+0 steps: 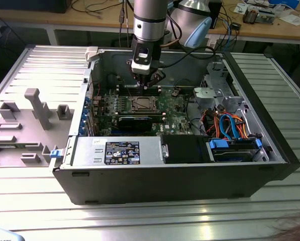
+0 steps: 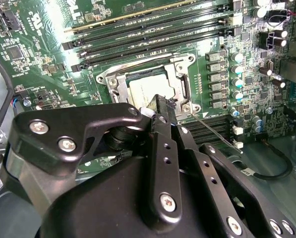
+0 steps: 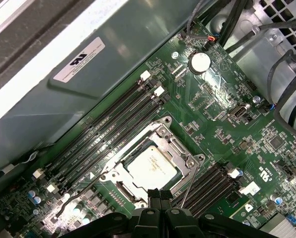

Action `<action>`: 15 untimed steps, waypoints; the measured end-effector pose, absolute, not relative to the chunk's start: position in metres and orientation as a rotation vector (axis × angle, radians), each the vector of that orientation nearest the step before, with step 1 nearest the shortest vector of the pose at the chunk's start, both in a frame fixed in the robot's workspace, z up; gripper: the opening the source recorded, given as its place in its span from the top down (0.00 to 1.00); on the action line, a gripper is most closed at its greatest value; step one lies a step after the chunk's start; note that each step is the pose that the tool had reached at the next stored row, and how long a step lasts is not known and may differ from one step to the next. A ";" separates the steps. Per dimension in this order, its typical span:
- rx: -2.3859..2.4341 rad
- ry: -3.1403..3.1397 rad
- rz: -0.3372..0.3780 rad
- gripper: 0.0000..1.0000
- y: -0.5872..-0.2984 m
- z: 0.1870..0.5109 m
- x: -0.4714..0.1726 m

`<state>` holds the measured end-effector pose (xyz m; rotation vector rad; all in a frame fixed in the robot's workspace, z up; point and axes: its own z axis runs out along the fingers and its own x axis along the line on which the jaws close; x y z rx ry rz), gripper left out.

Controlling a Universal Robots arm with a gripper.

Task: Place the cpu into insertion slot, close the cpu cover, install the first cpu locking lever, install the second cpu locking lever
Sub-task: 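Install the first cpu locking lever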

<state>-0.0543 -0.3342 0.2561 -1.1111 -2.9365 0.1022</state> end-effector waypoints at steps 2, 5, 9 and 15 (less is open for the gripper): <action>-1.110 -2.937 0.102 0.89 -0.334 0.256 -0.054; -1.107 -2.938 0.102 0.89 -0.334 0.256 -0.054; -1.103 -2.940 0.102 0.89 -0.334 0.256 -0.054; -1.098 -2.942 0.102 0.89 -0.334 0.256 -0.054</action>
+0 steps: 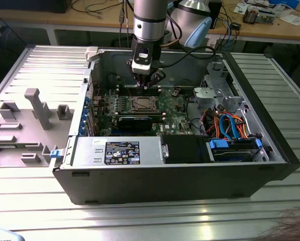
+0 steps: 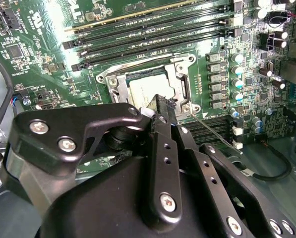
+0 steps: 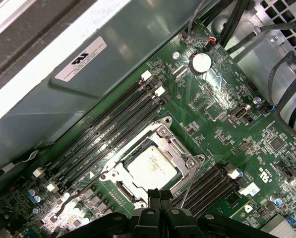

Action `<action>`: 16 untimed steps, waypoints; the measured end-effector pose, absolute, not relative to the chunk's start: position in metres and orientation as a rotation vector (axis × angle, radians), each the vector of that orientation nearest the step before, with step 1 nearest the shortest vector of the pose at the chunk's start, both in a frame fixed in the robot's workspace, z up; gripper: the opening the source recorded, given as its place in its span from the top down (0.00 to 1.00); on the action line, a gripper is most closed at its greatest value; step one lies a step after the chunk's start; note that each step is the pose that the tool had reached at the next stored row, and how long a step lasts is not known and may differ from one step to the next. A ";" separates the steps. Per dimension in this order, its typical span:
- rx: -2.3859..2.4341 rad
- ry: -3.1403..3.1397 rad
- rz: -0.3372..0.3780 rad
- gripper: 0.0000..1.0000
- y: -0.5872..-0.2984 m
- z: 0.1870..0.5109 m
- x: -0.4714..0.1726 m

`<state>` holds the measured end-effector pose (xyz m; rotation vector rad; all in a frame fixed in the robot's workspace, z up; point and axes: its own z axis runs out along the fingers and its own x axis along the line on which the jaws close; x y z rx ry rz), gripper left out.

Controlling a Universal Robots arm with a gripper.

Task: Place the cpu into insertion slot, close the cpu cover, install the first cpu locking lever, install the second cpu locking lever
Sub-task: 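Install the first cpu locking lever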

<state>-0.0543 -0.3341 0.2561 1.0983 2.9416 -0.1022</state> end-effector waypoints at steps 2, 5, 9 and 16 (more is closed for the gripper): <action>1.096 2.942 -0.102 0.89 -0.334 0.256 -0.054; 1.093 2.943 -0.102 0.89 -0.334 0.256 -0.054; 1.090 2.944 -0.102 0.89 -0.334 0.256 -0.054; 1.081 2.948 -0.102 0.89 -0.334 0.256 -0.054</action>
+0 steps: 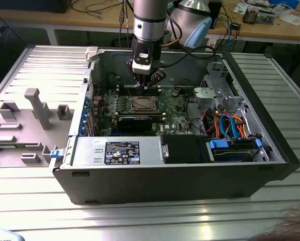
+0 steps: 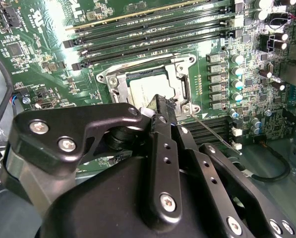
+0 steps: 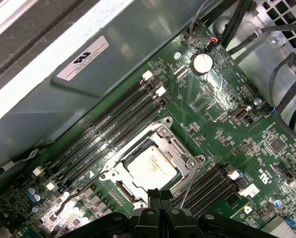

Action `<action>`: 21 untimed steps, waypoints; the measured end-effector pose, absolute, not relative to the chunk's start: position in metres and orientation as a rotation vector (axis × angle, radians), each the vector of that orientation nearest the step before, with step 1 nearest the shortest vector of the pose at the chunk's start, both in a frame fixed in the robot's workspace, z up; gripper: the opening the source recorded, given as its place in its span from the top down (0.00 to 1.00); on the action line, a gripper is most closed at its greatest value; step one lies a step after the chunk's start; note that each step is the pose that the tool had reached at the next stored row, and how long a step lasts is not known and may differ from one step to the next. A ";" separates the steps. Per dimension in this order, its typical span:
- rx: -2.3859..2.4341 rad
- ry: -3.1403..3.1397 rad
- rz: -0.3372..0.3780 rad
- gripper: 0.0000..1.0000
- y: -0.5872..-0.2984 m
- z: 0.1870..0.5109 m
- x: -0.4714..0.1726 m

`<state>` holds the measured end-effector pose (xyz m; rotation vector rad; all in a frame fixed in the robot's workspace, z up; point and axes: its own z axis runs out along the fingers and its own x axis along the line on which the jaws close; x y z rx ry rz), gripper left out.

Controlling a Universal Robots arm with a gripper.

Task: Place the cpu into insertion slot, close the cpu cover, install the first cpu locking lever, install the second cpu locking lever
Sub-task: 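Install the first cpu locking lever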

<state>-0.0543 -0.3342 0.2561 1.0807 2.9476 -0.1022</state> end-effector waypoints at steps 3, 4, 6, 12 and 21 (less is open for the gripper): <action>1.077 2.949 -0.102 0.89 -0.334 0.256 -0.054; 1.076 2.949 -0.102 0.89 -0.334 0.256 -0.054; 1.074 2.950 -0.102 0.89 -0.334 0.256 -0.054; 1.069 2.952 -0.102 0.89 -0.334 0.256 -0.054; 1.060 2.955 -0.102 0.89 -0.334 0.256 -0.054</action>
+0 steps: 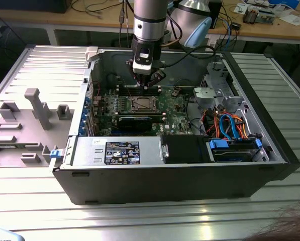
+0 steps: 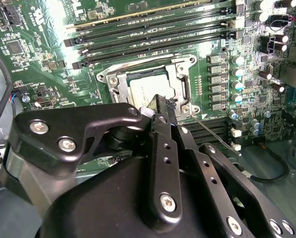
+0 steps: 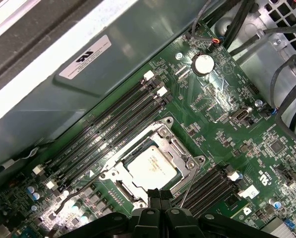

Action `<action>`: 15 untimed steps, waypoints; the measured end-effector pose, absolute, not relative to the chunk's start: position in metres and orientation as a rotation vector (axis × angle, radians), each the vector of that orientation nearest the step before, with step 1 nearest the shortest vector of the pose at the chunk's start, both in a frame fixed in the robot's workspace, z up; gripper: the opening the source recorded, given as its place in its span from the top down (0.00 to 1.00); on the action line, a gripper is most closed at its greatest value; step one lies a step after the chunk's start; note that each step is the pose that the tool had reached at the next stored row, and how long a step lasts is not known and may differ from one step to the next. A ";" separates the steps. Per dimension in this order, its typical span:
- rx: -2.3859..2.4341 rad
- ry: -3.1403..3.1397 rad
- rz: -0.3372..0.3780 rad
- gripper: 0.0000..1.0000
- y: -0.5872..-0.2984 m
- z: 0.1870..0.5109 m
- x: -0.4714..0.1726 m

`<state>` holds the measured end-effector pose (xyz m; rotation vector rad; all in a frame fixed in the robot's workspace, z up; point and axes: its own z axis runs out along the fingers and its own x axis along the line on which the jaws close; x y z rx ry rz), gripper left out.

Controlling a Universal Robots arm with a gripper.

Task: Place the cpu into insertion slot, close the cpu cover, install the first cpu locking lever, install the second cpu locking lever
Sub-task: 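Install the first cpu locking lever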

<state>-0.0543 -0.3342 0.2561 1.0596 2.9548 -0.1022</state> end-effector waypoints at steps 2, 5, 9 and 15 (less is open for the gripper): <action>1.058 2.955 -0.102 0.89 -0.334 0.256 -0.054; 1.056 2.956 -0.102 0.89 -0.334 0.256 -0.054; 1.053 2.957 -0.102 0.89 -0.334 0.256 -0.054; 1.048 2.959 -0.102 0.89 -0.334 0.256 -0.054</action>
